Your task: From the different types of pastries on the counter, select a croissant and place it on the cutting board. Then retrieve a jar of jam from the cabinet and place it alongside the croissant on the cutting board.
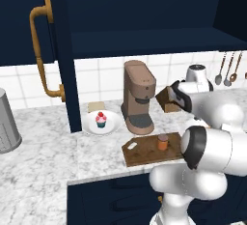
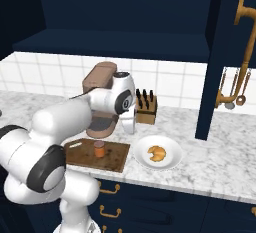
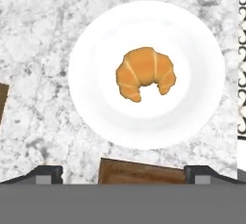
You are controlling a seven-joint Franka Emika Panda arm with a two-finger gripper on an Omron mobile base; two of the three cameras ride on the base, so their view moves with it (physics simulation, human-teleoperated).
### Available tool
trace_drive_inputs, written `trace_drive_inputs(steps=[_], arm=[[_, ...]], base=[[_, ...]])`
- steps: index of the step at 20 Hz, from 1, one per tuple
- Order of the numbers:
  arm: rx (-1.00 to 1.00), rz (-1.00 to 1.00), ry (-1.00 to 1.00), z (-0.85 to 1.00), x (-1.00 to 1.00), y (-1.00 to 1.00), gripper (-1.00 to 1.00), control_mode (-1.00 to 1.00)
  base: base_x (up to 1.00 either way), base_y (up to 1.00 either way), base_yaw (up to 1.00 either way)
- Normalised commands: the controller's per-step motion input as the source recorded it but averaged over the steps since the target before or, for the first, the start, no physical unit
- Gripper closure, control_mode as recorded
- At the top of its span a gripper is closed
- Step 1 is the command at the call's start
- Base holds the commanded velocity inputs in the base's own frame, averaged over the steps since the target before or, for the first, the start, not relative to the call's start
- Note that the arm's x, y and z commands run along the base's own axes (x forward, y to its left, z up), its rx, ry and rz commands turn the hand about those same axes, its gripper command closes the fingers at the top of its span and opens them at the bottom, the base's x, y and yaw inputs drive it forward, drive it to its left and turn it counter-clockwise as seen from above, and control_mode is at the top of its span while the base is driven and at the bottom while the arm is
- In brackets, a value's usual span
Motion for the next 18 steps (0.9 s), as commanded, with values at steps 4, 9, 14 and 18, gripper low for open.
trace_drive_inputs(steps=[4, 9, 14, 18], arm=[[0.0, -0.21, 0.16, 0.21, 0.02, 0.0, -1.0, -1.0], [0.09, -0.23, 0.2, 0.4, 0.0, -0.05, -1.0, -1.0], [0.1, -0.23, 0.21, 0.37, -0.03, 0.0, -1.0, -1.0], [0.06, -0.3, 0.03, 0.02, -0.37, -0.09, -1.0, -1.0]], base=[[0.0, 0.0, 0.0], [0.0, 0.0, 0.0], [0.0, 0.0, 0.0], [0.0, 0.0, 0.0]])
